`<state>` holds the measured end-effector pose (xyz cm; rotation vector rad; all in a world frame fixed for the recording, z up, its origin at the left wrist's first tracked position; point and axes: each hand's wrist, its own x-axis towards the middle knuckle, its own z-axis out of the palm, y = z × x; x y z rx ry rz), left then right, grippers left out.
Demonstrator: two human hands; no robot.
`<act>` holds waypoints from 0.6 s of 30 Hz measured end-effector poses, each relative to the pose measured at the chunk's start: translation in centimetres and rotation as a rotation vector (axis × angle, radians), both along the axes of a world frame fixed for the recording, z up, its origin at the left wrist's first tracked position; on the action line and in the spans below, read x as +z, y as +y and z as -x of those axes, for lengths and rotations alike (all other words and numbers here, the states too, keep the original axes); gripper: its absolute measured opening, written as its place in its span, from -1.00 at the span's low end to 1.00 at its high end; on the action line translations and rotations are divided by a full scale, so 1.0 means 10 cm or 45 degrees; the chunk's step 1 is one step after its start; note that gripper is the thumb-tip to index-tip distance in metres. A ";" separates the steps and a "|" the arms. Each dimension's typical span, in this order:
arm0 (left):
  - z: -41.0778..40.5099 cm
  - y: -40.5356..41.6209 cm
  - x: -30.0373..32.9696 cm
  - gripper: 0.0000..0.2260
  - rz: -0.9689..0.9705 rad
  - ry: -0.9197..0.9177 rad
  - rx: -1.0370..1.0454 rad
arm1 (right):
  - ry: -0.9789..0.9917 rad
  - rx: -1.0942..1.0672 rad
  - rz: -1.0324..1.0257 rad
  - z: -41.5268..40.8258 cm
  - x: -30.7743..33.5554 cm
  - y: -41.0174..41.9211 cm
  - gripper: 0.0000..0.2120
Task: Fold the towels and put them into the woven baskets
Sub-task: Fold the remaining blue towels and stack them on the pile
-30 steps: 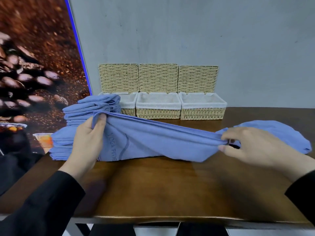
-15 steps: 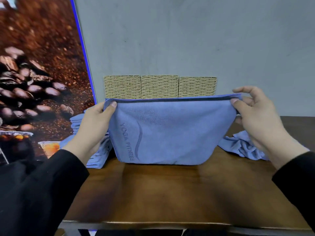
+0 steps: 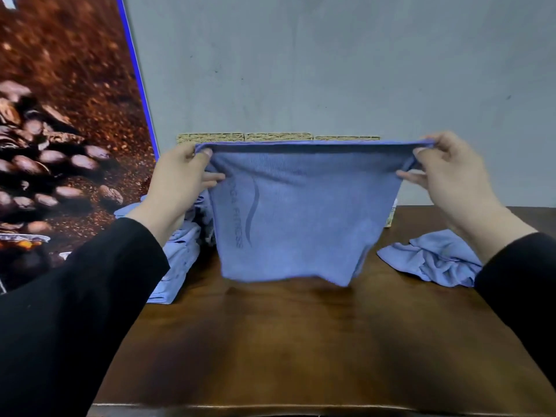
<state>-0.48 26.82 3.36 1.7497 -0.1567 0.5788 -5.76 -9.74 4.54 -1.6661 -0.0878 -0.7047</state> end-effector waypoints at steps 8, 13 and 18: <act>0.49 0.28 -0.90 -0.79 -0.443 0.041 -0.108 | 0.034 0.106 0.649 0.47 -0.78 -0.22 -0.74; 0.63 0.57 -1.68 -0.61 -1.187 0.161 -0.450 | 0.455 0.512 1.221 0.56 -1.66 -0.39 -0.89; 0.53 0.10 -1.67 -0.52 -1.273 0.142 -0.392 | 0.279 0.458 1.212 0.36 -1.78 -0.12 -0.88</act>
